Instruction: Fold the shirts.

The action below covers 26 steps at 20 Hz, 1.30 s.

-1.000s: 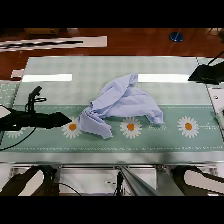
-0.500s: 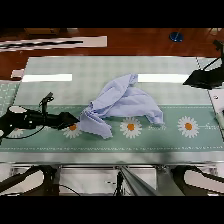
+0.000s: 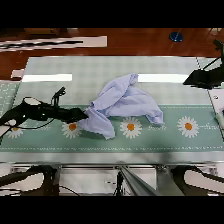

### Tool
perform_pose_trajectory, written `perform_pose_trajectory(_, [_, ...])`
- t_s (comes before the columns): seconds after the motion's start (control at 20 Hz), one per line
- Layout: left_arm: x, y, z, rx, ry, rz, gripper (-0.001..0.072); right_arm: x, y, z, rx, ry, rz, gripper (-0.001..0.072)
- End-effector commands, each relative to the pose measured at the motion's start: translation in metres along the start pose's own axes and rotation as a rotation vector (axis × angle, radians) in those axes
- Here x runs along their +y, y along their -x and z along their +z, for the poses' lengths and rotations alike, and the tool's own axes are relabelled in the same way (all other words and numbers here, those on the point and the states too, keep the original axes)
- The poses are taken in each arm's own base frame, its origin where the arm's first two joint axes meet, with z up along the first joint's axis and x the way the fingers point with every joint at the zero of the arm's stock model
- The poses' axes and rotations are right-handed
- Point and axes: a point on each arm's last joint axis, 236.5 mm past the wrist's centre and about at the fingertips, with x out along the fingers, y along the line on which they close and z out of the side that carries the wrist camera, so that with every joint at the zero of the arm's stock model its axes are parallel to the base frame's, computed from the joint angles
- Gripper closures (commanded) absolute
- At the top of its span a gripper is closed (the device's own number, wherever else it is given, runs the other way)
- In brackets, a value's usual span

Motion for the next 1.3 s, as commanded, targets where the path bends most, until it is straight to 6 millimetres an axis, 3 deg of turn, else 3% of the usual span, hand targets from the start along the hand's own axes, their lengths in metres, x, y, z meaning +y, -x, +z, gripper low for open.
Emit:
perform_pose_trajectory(0.0, [-0.024, -0.019, -0.001, 0.094, -0.055, -0.036, 0.039, 0.003, 0.0, -0.001, 0.004, -0.003, 0.015, 0.0191])
perform_pose_trajectory(0.15, [-0.033, -0.019, 0.001, 0.116, -0.076, -0.057, 0.0677, 0.003, 0.0, -0.001, 0.005, -0.003, 0.013, 0.019])
perform_pose_trajectory(0.4, [-0.039, -0.003, -0.012, 0.177, -0.046, -0.125, 0.0679, -0.025, -0.002, -0.014, 0.047, 0.0, -0.083, 0.0183])
perform_pose_trajectory(0.6, [-0.044, 0.008, -0.017, 0.196, -0.042, -0.158, 0.0678, -0.031, -0.033, -0.058, 0.152, -0.101, -0.01, 0.0117])
perform_pose_trajectory(0.8, [-0.047, 0.01, -0.02, 0.207, -0.049, -0.169, 0.0678, -0.01, -0.078, -0.102, 0.218, -0.153, 0.134, 0.0118])
perform_pose_trajectory(1.0, [-0.048, 0.01, -0.02, 0.208, -0.048, -0.17, 0.0678, 0.016, -0.104, -0.111, 0.16, -0.219, 0.27, 0.0121])
perform_pose_trajectory(1.25, [-0.048, 0.01, -0.02, 0.209, -0.048, -0.171, 0.0678, 0.034, -0.13, -0.118, 0.177, -0.148, 0.242, 0.0129])
